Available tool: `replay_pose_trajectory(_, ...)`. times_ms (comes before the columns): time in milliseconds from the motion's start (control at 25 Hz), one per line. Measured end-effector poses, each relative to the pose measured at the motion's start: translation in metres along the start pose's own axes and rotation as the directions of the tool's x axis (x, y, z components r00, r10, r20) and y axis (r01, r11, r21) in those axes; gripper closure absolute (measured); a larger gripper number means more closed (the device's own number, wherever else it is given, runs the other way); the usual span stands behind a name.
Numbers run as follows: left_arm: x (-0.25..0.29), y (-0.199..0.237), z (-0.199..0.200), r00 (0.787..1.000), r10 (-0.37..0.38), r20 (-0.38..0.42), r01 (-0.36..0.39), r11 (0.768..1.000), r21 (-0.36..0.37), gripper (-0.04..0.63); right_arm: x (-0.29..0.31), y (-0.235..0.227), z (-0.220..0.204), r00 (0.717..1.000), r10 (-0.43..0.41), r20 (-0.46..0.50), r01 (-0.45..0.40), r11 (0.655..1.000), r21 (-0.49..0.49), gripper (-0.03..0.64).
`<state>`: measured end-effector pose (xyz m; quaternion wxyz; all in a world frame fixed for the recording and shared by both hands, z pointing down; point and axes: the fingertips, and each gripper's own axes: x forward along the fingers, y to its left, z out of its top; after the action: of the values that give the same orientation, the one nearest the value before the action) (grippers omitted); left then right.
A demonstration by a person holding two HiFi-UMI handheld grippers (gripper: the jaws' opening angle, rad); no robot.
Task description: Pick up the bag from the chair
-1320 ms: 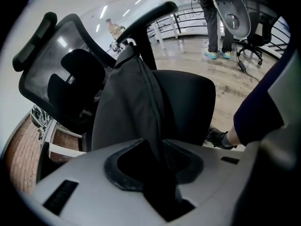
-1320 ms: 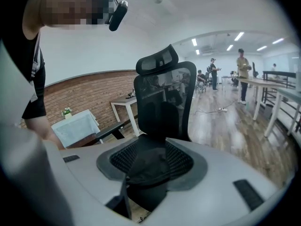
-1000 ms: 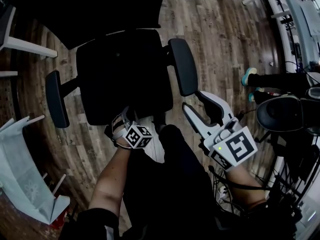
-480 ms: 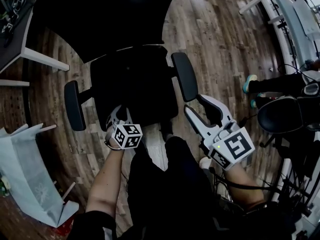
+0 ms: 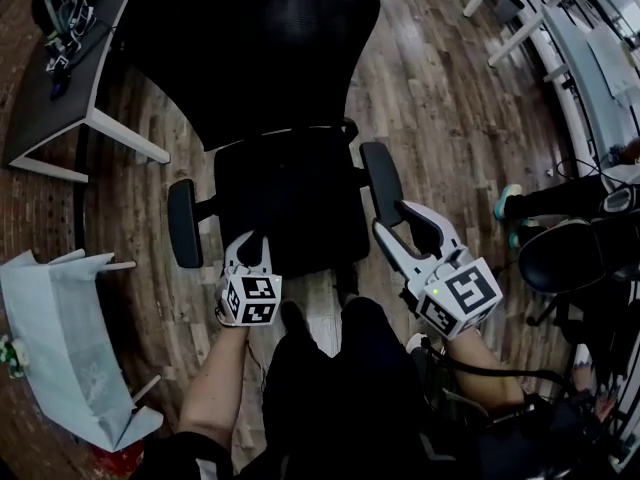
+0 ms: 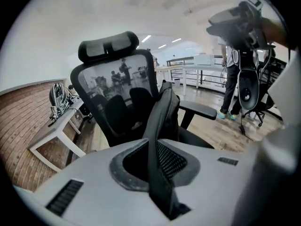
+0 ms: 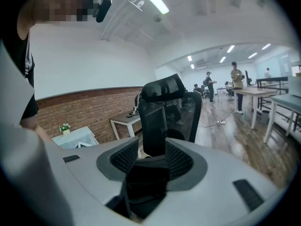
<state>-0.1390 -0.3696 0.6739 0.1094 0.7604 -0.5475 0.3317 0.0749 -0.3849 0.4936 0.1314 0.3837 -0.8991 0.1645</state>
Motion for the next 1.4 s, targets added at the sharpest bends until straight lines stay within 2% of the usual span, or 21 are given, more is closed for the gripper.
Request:
replay_pose_trajectory(280, -0.083, 0.021, 0.075, 0.990, -0.012, 0.138, 0.014, 1.000, -0.014, 0.535, -0.002, 0.011, 0.036, 0.998, 0.031, 0.053, -0.030, 0.999, -0.023, 0.430)
replay_pose_trajectory(440, -0.129, 0.035, 0.114, 0.978, 0.001, 0.210, 0.014, 0.998, -0.069, 0.535, -0.010, 0.014, 0.055, 0.995, 0.037, 0.096, -0.034, 0.999, -0.032, 0.430)
replay_pose_trajectory(600, -0.171, 0.051, 0.143, 0.957, 0.032, 0.290, 0.004, 0.992, -0.124, 0.535, -0.020, 0.024, 0.080, 0.991, 0.022, 0.133, -0.016, 0.999, -0.046, 0.433)
replay_pose_trajectory(760, -0.209, 0.061, 0.162, 0.936, 0.043, 0.350, 0.000, 0.993, -0.122, 0.535, -0.031, 0.037, 0.100, 0.984, 0.023, 0.174, -0.010, 0.997, -0.072, 0.446)
replay_pose_trajectory(1000, -0.242, 0.068, 0.180, 0.917, -0.006, 0.398, 0.062, 0.990, -0.128, 0.535, -0.043, 0.050, 0.134, 0.974, 0.013, 0.225, 0.008, 0.995, -0.095, 0.474)
replay_pose_trajectory(1280, -0.279, 0.077, 0.195, 0.900, -0.021, 0.435, 0.091, 0.986, -0.141, 0.535, -0.059, 0.065, 0.155, 0.961, -0.004, 0.276, 0.032, 0.995, -0.097, 0.572)
replay_pose_trajectory(1400, -0.286, 0.080, 0.204, 0.887, -0.028, 0.461, 0.096, 0.988, -0.124, 0.535, -0.066, 0.065, 0.161, 0.957, -0.039, 0.287, 0.074, 0.991, -0.113, 0.589)
